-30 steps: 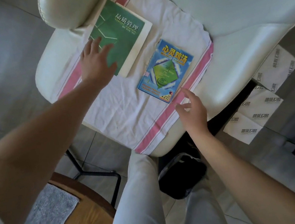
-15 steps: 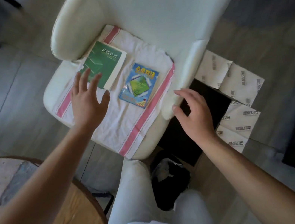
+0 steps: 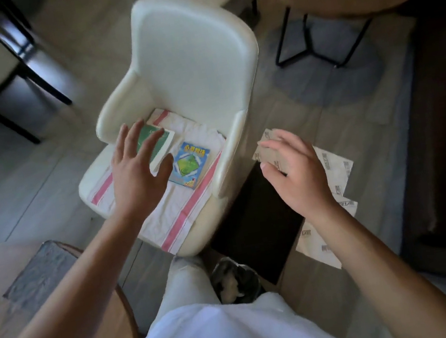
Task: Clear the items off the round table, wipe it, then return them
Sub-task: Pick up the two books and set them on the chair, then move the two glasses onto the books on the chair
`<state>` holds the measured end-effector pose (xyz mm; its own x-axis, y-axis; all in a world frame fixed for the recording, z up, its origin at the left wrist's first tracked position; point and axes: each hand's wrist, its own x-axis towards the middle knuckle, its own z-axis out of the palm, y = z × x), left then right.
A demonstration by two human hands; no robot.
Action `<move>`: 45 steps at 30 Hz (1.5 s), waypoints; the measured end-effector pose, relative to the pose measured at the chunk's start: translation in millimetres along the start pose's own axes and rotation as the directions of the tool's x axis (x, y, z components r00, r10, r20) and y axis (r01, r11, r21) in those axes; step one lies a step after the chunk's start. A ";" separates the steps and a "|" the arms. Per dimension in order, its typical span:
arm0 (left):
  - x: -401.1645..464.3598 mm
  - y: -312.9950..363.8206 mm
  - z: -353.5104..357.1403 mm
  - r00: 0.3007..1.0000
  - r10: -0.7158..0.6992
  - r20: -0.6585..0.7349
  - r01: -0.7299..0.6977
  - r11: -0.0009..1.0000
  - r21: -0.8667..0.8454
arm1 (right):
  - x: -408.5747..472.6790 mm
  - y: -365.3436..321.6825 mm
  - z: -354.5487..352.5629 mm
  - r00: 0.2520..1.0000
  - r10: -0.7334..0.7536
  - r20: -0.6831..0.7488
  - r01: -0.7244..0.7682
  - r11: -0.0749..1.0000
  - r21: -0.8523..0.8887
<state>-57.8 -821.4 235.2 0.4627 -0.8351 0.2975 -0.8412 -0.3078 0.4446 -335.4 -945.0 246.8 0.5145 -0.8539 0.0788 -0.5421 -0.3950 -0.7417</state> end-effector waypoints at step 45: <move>-414.3 -50.1 -258.0 0.810 -0.403 -0.427 0.445 0.895 0.000 | -281.1 -217.8 83.3 0.805 -0.593 0.000 0.593 0.805 0.028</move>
<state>-135.2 -342.4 307.7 0.8328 -0.3576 0.4225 -0.5471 -0.6478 0.5302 -306.5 -590.8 330.7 0.7354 -0.4537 0.5034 -0.1130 -0.8145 -0.5691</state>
